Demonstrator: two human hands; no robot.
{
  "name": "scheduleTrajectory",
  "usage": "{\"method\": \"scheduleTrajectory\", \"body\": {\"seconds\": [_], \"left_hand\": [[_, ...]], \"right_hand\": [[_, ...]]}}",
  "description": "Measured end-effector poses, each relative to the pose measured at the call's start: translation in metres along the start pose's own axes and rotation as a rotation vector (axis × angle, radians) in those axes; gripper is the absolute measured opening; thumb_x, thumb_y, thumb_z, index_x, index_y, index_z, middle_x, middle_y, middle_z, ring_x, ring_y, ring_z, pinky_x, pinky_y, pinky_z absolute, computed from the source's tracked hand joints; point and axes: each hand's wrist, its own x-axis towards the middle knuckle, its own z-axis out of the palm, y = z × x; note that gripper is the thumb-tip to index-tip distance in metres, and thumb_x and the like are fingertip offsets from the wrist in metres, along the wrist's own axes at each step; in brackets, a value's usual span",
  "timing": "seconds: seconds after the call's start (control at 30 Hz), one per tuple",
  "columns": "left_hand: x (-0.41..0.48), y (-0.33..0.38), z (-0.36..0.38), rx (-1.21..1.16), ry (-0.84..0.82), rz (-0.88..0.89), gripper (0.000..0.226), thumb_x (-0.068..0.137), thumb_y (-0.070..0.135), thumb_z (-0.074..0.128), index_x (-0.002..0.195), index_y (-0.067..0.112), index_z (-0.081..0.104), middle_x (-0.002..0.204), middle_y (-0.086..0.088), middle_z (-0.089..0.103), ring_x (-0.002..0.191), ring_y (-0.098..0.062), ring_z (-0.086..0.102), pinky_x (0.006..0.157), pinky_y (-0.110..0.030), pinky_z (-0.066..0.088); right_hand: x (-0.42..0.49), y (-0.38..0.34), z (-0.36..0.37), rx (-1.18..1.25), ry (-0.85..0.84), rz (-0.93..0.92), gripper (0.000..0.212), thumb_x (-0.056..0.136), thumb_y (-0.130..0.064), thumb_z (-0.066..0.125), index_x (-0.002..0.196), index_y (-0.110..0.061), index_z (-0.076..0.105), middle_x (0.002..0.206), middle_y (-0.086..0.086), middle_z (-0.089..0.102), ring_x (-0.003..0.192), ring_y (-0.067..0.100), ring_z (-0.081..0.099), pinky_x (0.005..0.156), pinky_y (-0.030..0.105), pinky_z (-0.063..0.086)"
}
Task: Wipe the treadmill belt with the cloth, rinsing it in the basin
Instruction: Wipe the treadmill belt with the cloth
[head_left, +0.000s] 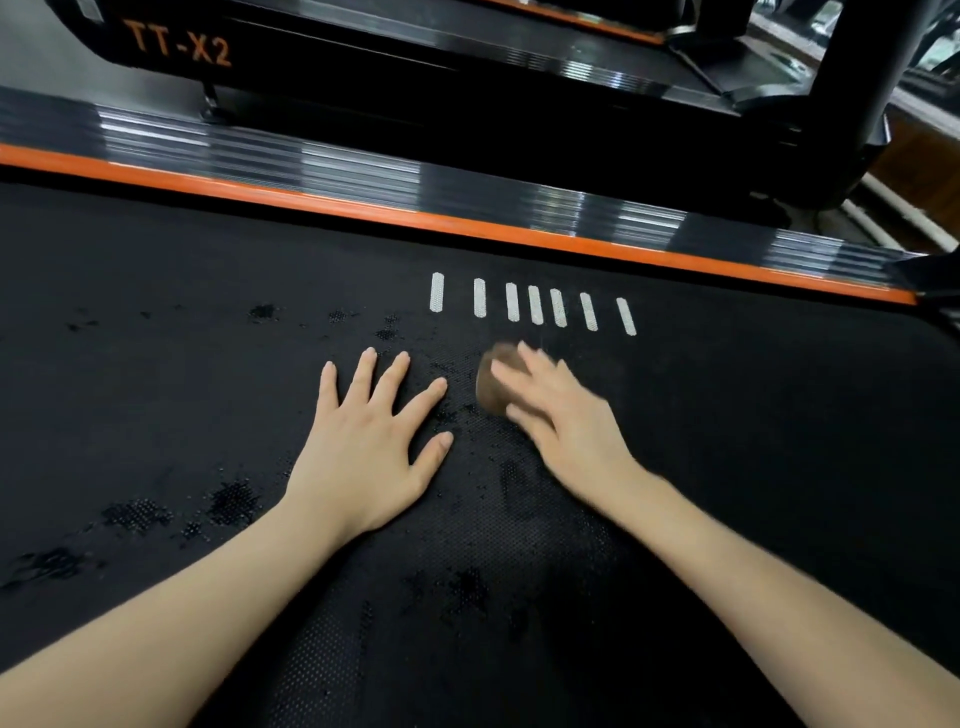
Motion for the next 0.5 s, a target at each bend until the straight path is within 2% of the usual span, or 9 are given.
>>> {"method": "scheduleTrajectory", "body": {"seconds": [0.07,0.17,0.27,0.37,0.43,0.5], "left_hand": [[0.0,0.0,0.001,0.004,-0.007,-0.006,0.068,0.088,0.062,0.013,0.142,0.031,0.04,0.15,-0.013,0.035,0.141,-0.039,0.022,0.113,-0.06,0.014],[0.0,0.0,0.001,0.009,-0.002,-0.012,0.069,0.088,0.062,0.011,0.143,0.032,0.038,0.151,-0.012,0.033,0.142,-0.038,0.02,0.113,-0.059,0.012],[0.0,0.0,0.001,-0.003,-0.019,-0.021,0.072,0.086,0.063,0.007,0.145,0.033,0.034,0.153,-0.011,0.029,0.143,-0.036,0.016,0.114,-0.058,0.009],[0.001,0.0,-0.002,-0.005,-0.034,-0.039,0.077,0.08,0.065,-0.002,0.147,0.037,0.024,0.157,-0.007,0.02,0.145,-0.032,0.008,0.115,-0.054,0.003],[0.0,0.0,-0.004,-0.006,-0.047,-0.04,0.08,0.077,0.066,-0.006,0.148,0.038,0.021,0.158,-0.005,0.017,0.145,-0.031,0.005,0.116,-0.053,0.001],[0.001,0.0,-0.005,0.006,-0.059,-0.034,0.082,0.076,0.066,-0.008,0.148,0.039,0.02,0.158,-0.005,0.016,0.145,-0.03,0.004,0.116,-0.053,0.001]], "right_hand": [[-0.048,-0.005,0.0,0.049,-0.059,-0.087,0.043,0.092,-0.027,0.05,0.135,-0.023,0.05,0.148,0.006,0.036,0.14,0.016,0.027,0.118,0.027,0.01],[-0.049,0.01,-0.006,0.08,-0.097,-0.133,0.043,0.091,-0.031,0.053,0.134,-0.028,0.049,0.147,0.003,0.04,0.138,0.014,0.033,0.118,0.034,0.017],[0.023,0.027,-0.007,0.029,0.029,0.042,0.046,0.093,-0.02,0.057,0.134,-0.035,0.047,0.149,0.001,0.036,0.137,0.021,0.034,0.118,0.045,0.017],[0.084,0.031,0.002,-0.018,0.107,0.247,0.04,0.097,-0.019,0.05,0.135,-0.032,0.049,0.152,0.003,0.031,0.14,0.028,0.028,0.117,0.04,0.015],[0.08,0.02,0.01,-0.012,0.115,0.257,0.04,0.097,-0.018,0.05,0.135,-0.03,0.049,0.152,0.004,0.031,0.141,0.027,0.025,0.115,0.038,0.015],[0.032,0.0,0.012,0.017,0.087,0.156,0.041,0.095,-0.016,0.052,0.134,-0.028,0.052,0.151,0.004,0.034,0.14,0.023,0.027,0.117,0.039,0.015]]}}
